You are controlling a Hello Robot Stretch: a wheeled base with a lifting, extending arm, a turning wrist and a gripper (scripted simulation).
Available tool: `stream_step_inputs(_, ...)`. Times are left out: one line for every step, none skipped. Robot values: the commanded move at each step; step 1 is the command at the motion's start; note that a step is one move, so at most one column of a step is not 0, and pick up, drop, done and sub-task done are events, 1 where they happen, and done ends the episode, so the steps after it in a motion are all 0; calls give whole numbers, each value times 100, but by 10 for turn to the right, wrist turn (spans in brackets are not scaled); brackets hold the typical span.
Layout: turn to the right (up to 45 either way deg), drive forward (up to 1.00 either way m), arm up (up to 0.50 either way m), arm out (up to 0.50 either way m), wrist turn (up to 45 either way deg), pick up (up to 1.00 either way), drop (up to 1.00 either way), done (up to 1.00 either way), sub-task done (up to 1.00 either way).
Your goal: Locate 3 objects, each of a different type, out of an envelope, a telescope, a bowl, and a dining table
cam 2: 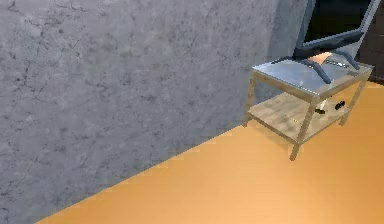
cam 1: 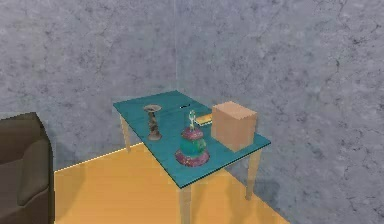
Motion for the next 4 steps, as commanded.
stream_step_inputs(0, 0, 0, 0, 0, 0, 0, 0, 100)
stream_step_inputs(-450, 0, 0, 0, 0, 0, 0, 0, 0)
stream_step_inputs(-150, 0, 0, 0, 0, 0, 0, 0, 0)
stream_step_inputs(0, 95, 0, 0, 0, 0, 0, 0, 0)
